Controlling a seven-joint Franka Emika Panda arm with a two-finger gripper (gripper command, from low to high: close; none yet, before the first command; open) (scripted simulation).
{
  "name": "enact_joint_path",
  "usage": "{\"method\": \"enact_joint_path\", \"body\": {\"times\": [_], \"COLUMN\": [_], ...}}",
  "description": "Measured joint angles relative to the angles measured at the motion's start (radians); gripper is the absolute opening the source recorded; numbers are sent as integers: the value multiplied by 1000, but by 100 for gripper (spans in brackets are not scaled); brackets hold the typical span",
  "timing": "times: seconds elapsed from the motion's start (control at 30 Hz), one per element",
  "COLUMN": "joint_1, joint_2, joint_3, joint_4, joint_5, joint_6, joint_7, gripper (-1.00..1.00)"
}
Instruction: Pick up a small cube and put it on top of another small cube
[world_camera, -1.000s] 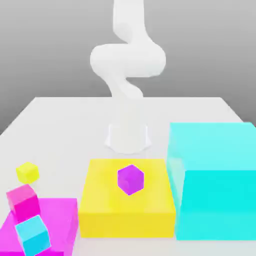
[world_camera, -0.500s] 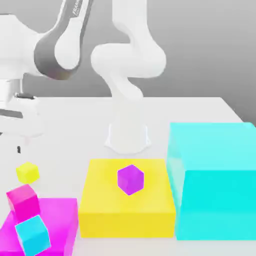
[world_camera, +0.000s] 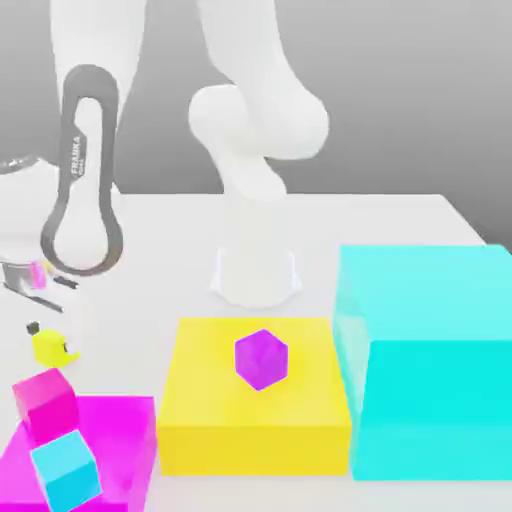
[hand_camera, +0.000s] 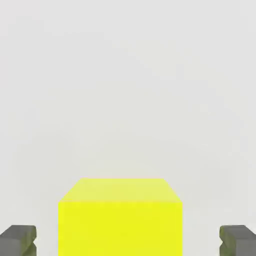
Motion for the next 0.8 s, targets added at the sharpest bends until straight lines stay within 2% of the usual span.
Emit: {"method": "enact_joint_path", "body": {"times": [0.17, 0.23, 0.4, 0.53, 0.63, 0.8], "joint_1": [-13, 17, 154, 199, 205, 308], "joint_2": [9, -15, -129, -225, -219, -199], "joint_3": [16, -22, -200, -293, -296, -224], "joint_4": [3, -5, -40, -70, -3, 172], "joint_5": [10, -25, -206, -373, -361, -389], "joint_6": [5, -11, -87, -146, -217, -369], "joint_7": [-8, 18, 157, 281, 340, 530], "gripper": [-100, -100, -100, -100, -100, -100]}}
